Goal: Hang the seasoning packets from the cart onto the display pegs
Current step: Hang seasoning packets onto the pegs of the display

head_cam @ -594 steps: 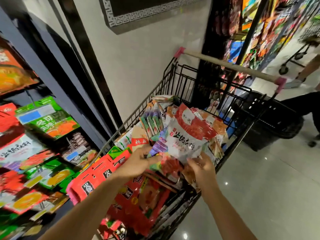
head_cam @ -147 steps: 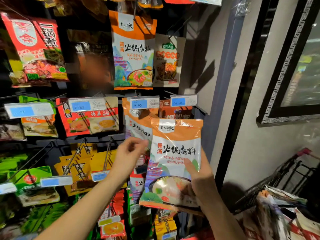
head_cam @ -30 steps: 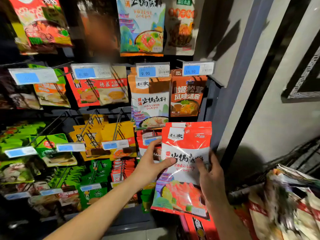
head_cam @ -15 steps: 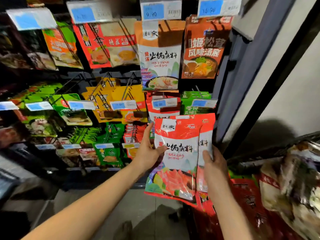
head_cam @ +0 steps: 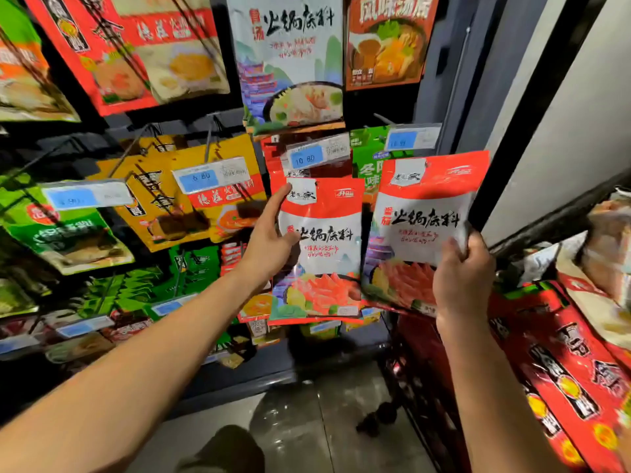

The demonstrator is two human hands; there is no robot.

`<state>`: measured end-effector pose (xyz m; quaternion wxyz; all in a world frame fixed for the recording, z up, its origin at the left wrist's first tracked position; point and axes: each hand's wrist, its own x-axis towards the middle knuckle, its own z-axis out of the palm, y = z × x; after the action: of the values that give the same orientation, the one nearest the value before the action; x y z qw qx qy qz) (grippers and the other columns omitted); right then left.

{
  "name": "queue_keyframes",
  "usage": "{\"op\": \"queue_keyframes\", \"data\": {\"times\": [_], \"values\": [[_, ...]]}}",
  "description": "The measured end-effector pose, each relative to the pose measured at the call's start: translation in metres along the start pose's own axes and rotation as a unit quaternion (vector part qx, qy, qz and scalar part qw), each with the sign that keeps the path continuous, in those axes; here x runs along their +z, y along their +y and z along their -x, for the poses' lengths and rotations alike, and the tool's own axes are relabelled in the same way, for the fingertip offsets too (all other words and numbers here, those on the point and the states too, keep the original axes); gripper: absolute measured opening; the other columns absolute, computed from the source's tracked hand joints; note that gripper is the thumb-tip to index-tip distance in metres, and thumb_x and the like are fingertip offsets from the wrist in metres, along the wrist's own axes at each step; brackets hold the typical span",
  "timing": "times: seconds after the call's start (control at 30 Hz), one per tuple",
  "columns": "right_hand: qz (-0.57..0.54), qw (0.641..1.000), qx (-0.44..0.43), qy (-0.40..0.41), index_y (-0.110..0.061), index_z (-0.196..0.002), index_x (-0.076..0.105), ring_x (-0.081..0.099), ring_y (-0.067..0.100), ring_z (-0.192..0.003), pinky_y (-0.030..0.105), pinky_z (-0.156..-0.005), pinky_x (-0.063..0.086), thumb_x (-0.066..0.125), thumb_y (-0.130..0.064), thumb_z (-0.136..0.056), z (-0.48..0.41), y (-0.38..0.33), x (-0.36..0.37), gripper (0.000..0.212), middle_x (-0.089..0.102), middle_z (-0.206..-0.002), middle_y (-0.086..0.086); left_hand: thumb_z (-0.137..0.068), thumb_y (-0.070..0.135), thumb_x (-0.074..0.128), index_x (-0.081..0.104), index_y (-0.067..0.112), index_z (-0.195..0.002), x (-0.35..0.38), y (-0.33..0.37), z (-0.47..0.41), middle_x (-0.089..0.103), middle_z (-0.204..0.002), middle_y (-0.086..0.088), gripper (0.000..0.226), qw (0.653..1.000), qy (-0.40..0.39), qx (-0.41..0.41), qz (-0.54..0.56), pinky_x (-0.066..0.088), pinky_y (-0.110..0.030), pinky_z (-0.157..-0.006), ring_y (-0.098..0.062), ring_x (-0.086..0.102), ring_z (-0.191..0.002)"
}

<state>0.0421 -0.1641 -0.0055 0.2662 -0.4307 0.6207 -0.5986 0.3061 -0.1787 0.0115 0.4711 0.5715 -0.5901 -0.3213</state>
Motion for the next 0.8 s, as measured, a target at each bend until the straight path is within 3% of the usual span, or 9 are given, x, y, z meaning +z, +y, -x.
{"op": "queue_keyframes", "data": {"times": [0.03,0.17,0.27,0.37,0.47,0.57,0.63,0.7,0.8], "values": [[-0.004,1.0,0.002,0.002,-0.007,-0.129,0.063,0.067,0.023,-0.098,0.022,-0.075,0.047,0.049,-0.015,-0.104,0.0,0.003,0.002,0.029,0.068,-0.11,0.007,-0.095,-0.013,0.053,0.035,0.037,-0.154,0.0,-0.005,-0.004,0.03,-0.165,-0.003,0.078,1.0,-0.006,0.01,0.003,0.055,-0.021,-0.087,-0.029,0.055,-0.129],[-0.012,1.0,-0.011,0.011,-0.011,-0.142,0.058,0.062,0.007,-0.092,0.011,-0.074,0.045,0.047,-0.016,-0.107,-0.002,0.01,0.003,0.036,0.064,-0.116,0.0,-0.095,-0.014,0.054,0.032,0.028,-0.158,0.005,-0.016,-0.015,0.028,-0.165,0.009,0.079,0.998,-0.003,0.059,0.006,0.046,-0.009,-0.098,0.025,0.044,-0.121],[-0.031,0.999,-0.023,0.011,-0.011,-0.143,0.057,0.061,0.018,-0.113,0.028,-0.093,0.049,0.048,-0.016,-0.107,-0.008,0.015,0.004,0.037,0.066,-0.126,0.004,-0.093,-0.01,0.057,0.034,0.032,-0.157,0.013,-0.025,-0.023,0.033,-0.16,0.02,0.08,0.997,0.018,0.075,0.022,0.034,-0.042,-0.122,-0.001,0.028,-0.149],[-0.029,0.999,-0.036,0.003,-0.01,-0.137,0.061,0.06,0.015,-0.11,0.021,-0.087,0.047,0.05,-0.014,-0.106,-0.014,0.017,0.005,0.033,0.065,-0.12,0.001,-0.093,-0.007,0.057,0.034,0.037,-0.155,0.017,-0.027,-0.026,0.036,-0.162,0.011,0.079,0.995,0.043,0.076,0.046,0.034,-0.047,-0.121,-0.011,0.031,-0.151],[-0.034,0.998,-0.05,0.0,-0.007,-0.133,0.063,0.06,0.017,-0.107,0.025,-0.09,0.047,0.049,-0.011,-0.105,-0.02,0.017,0.005,0.032,0.065,-0.116,0.002,-0.094,-0.005,0.057,0.033,0.04,-0.154,0.018,-0.024,-0.032,0.035,-0.163,0.007,0.079,0.994,0.045,0.083,0.052,0.043,-0.04,-0.115,-0.012,0.038,-0.147],[-0.051,0.998,-0.044,-0.015,-0.008,-0.137,0.061,0.058,0.013,-0.105,0.014,-0.084,0.044,0.048,-0.01,-0.105,-0.023,0.015,0.004,0.035,0.063,-0.117,0.0,-0.096,-0.007,0.057,0.03,0.033,-0.158,0.02,-0.021,-0.035,0.027,-0.165,0.011,0.078,0.995,0.058,0.073,0.034,0.051,-0.011,-0.083,0.003,0.06,-0.113],[-0.066,0.997,-0.036,-0.03,-0.008,-0.136,0.062,0.059,0.008,-0.097,-0.001,-0.071,0.039,0.048,-0.009,-0.105,-0.023,0.014,0.002,0.033,0.065,-0.113,-0.002,-0.095,-0.009,0.057,0.03,0.033,-0.158,0.022,-0.02,-0.034,0.029,-0.165,0.011,0.08,0.994,0.074,0.062,0.043,0.053,-0.019,-0.079,-0.006,0.064,-0.1],[-0.078,0.996,-0.025,-0.047,-0.011,-0.134,0.063,0.059,-0.009,-0.083,-0.005,-0.063,0.036,0.048,-0.009,-0.106,-0.022,0.013,0.001,0.032,0.063,-0.1,-0.014,-0.095,-0.01,0.057,0.03,0.031,-0.159,0.023,-0.019,-0.032,0.029,-0.164,0.011,0.08,0.995,0.079,0.048,0.049,0.053,-0.018,-0.084,0.017,0.059,-0.095],[-0.089,0.993,-0.009,-0.074,-0.02,-0.125,0.064,0.057,-0.023,-0.074,-0.001,-0.059,0.041,0.047,-0.01,-0.106,-0.021,0.015,0.0,0.027,0.061,-0.095,-0.02,-0.097,-0.01,0.055,0.027,0.029,-0.16,0.024,-0.018,-0.034,0.027,-0.162,0.014,0.08,0.996,0.081,0.02,0.04,0.048,-0.011,-0.061,0.018,0.058,-0.069]]}}
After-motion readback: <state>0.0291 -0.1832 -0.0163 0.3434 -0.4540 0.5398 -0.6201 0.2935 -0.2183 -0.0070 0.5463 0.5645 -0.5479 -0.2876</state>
